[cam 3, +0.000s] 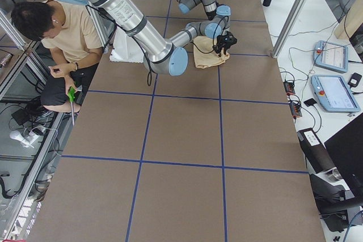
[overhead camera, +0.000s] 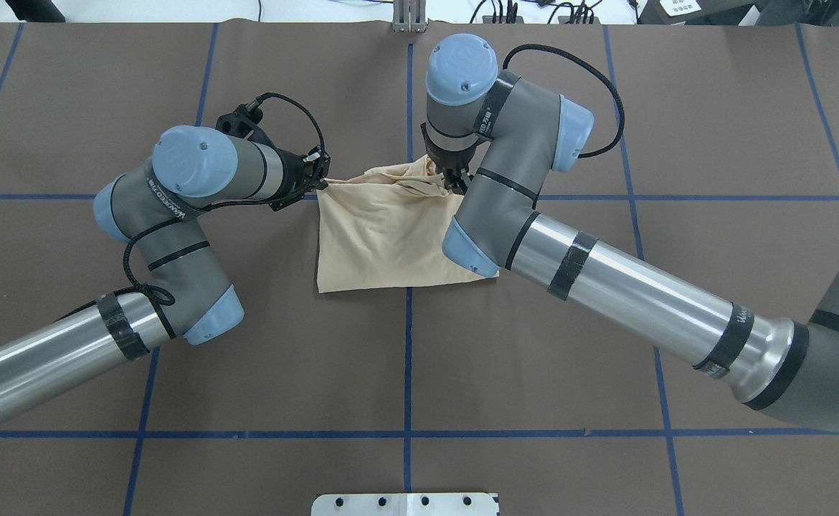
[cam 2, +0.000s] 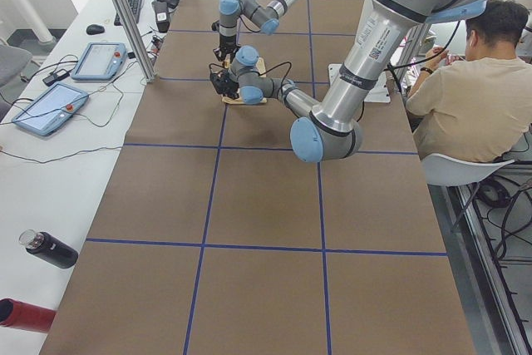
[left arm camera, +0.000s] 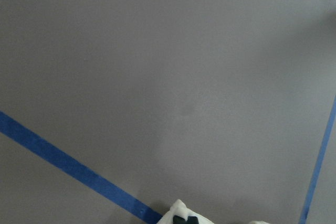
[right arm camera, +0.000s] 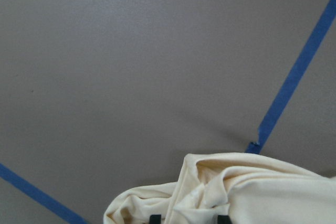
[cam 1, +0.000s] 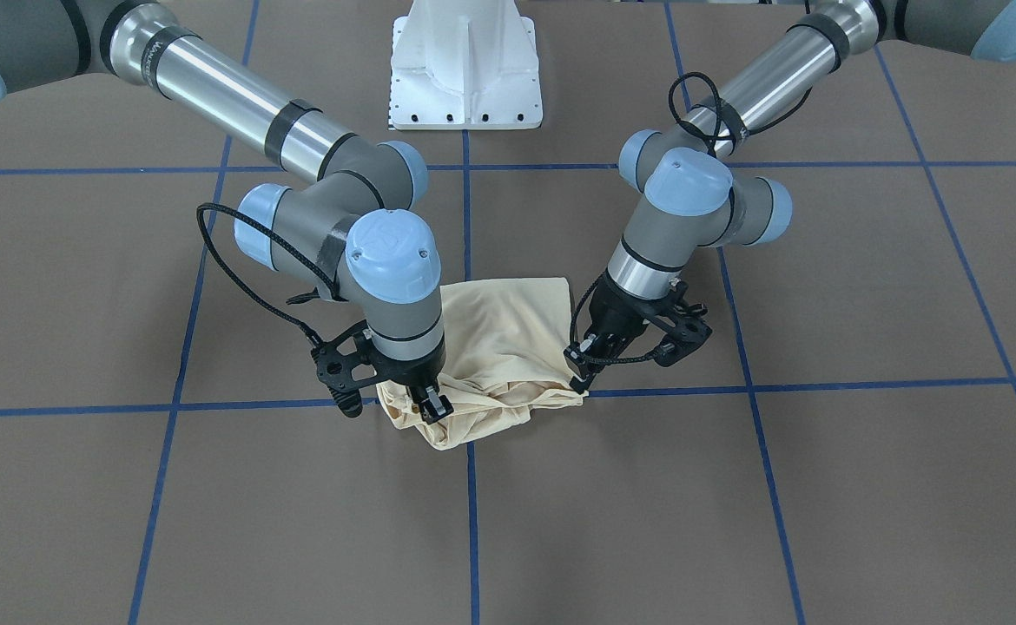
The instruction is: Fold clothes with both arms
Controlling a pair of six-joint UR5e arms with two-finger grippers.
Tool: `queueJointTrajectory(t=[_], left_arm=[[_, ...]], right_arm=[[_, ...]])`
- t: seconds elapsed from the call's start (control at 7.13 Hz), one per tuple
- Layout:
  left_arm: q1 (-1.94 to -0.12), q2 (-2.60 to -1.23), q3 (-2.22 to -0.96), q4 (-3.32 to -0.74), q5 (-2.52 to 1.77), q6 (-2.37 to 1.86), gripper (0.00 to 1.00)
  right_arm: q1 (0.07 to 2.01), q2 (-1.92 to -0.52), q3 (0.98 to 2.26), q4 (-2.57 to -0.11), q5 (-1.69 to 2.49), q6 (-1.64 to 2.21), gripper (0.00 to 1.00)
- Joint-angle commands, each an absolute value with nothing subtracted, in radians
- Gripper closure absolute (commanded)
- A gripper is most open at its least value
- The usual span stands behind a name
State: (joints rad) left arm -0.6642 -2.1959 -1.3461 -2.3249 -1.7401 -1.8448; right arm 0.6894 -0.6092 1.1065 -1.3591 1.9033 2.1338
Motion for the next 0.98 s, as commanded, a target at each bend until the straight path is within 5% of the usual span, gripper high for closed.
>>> queueJointTrajectory(t=[0.0,0.14,0.28,0.56,0.84], left_arm=[[-0.681,-2.195,-1.344,-2.327,-1.740,-1.807,1.00],[-0.707,-2.195,-1.336,-2.326,-1.741,-1.784,0.98],[-0.738,-2.197,-1.335,-2.326,-1.744,-1.742,0.76],[-0.750,-2.197,-1.336,-2.326,-1.756,-1.721,0.56],[-0.781,-2.191,-1.342,-2.327,-1.833,-1.698,0.52]], right_arm=[[0.709,-0.609,1.098,-1.359,1.904,2.132,0.54],[0.735,-0.606,1.098,-1.359,1.928,2.112,0.53],[0.767,-0.604,1.100,-1.359,1.981,2.088,0.53],[0.765,-0.603,1.135,-1.361,1.996,2.080,0.50],[0.723,-0.612,1.169,-1.361,1.996,2.079,0.46]])
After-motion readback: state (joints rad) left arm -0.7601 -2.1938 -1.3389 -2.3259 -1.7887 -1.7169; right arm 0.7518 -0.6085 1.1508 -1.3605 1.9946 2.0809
